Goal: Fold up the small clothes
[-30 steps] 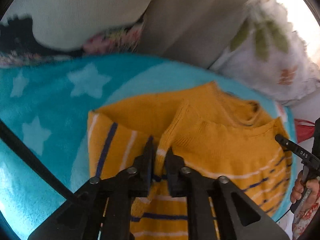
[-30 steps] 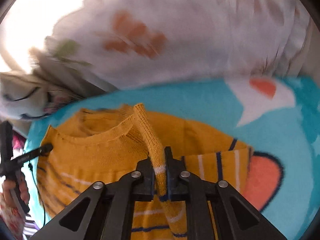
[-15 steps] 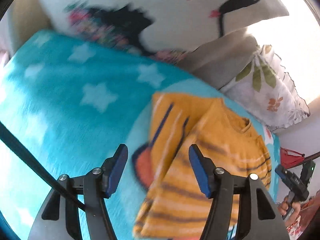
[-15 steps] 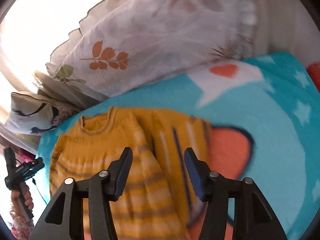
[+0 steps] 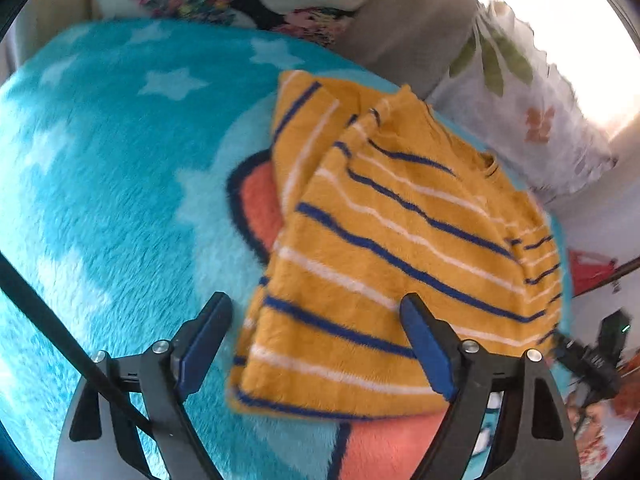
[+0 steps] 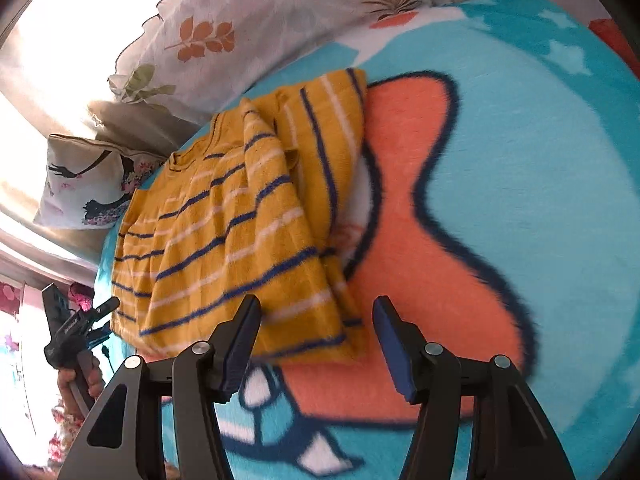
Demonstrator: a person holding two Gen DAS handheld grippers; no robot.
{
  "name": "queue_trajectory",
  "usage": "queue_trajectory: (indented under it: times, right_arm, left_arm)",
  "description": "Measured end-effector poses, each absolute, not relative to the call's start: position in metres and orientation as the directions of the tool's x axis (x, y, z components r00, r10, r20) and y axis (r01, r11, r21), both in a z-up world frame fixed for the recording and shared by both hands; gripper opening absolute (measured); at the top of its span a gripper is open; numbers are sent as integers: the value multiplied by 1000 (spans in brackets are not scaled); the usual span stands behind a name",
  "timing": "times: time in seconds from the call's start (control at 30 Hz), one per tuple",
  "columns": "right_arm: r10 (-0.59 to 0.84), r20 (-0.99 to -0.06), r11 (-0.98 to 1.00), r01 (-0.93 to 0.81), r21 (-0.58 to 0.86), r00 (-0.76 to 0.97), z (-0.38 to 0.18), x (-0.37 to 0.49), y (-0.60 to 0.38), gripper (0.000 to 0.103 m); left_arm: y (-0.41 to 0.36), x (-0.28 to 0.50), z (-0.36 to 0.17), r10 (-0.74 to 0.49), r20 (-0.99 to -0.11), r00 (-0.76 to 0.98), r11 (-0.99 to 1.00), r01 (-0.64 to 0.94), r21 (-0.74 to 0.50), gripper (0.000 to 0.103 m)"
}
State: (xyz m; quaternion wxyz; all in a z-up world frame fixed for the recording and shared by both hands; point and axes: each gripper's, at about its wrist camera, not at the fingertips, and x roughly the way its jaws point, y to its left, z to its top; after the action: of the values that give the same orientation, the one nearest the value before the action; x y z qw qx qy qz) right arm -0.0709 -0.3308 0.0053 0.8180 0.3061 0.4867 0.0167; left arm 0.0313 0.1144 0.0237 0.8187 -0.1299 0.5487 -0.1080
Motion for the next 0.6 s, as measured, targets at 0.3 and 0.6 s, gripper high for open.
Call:
queue_trajectory:
  times: [0.3,0.6]
  right_arm:
    - [432,-727,756,225,615,534,29,-71,-344,10]
    - [366,-767,771,288,567,528,24,-99,-353,17]
  left_arm:
    - [112,7,62,-302,-899,317,951,41,-305,13]
    - [145,-10,43,-288,-904,316,913,-193,-359,27]
